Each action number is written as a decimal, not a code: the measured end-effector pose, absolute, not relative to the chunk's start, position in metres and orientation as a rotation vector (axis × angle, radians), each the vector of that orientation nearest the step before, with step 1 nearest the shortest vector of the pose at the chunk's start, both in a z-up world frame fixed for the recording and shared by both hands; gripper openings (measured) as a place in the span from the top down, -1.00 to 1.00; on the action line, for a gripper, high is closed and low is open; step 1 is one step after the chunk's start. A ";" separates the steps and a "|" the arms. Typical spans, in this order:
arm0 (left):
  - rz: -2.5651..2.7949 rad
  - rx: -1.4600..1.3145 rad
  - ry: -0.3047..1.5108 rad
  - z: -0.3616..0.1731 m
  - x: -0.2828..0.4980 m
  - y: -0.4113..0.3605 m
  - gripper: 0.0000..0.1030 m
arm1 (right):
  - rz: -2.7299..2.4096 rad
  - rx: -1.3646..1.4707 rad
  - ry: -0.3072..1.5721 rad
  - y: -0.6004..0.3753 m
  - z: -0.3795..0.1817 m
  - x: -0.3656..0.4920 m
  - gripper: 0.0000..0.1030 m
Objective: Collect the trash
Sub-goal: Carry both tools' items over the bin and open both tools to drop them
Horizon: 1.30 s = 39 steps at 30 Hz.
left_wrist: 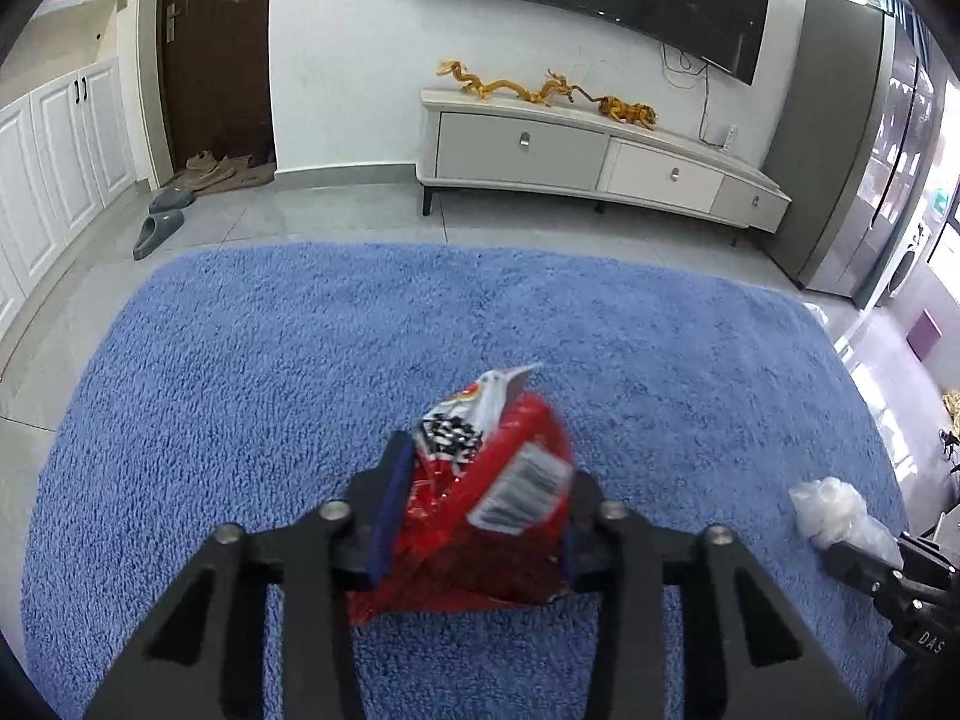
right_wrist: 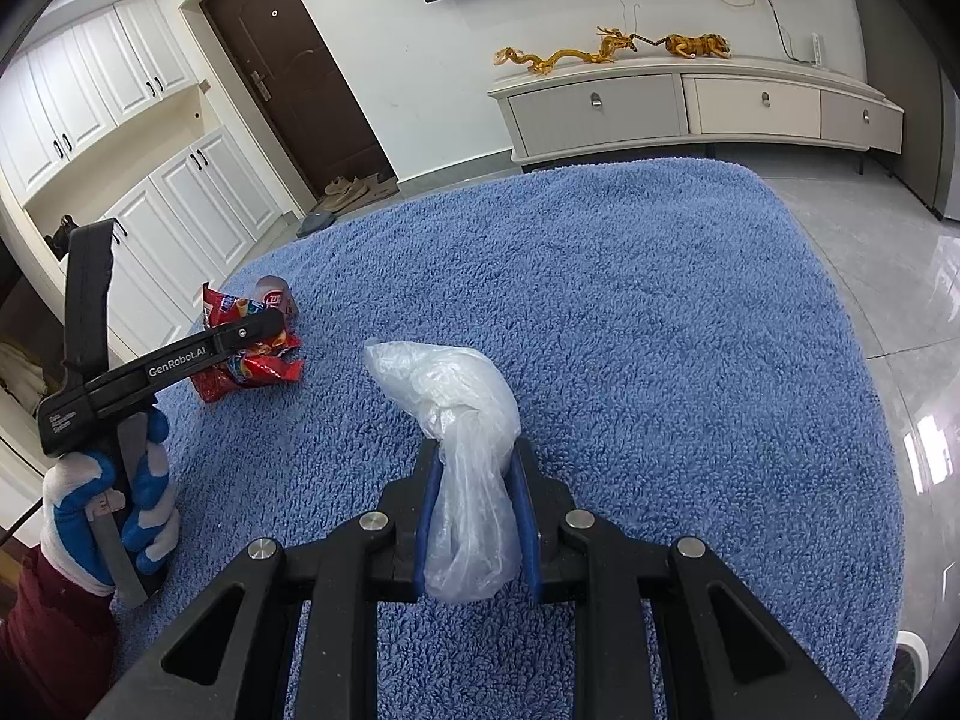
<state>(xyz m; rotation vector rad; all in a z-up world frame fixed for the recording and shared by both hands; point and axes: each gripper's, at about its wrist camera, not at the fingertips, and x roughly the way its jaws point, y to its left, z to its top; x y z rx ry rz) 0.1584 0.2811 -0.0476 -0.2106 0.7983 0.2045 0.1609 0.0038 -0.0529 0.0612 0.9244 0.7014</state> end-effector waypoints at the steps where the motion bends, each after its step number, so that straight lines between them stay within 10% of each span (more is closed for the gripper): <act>1: 0.206 -0.211 0.793 -0.047 0.156 0.281 0.44 | 0.700 0.056 0.923 0.005 -0.053 0.160 0.58; 5: 0.207 -0.204 0.779 -0.040 0.144 0.276 0.71 | 0.687 0.035 0.909 0.010 -0.051 0.156 0.66; 26: 0.019 -0.156 0.690 0.028 0.062 0.213 0.74 | 0.474 0.086 0.733 -0.106 -0.004 0.060 0.68; 39: -0.423 0.002 0.822 0.028 0.094 -0.001 0.73 | 0.074 0.305 0.783 -0.288 -0.064 0.019 0.67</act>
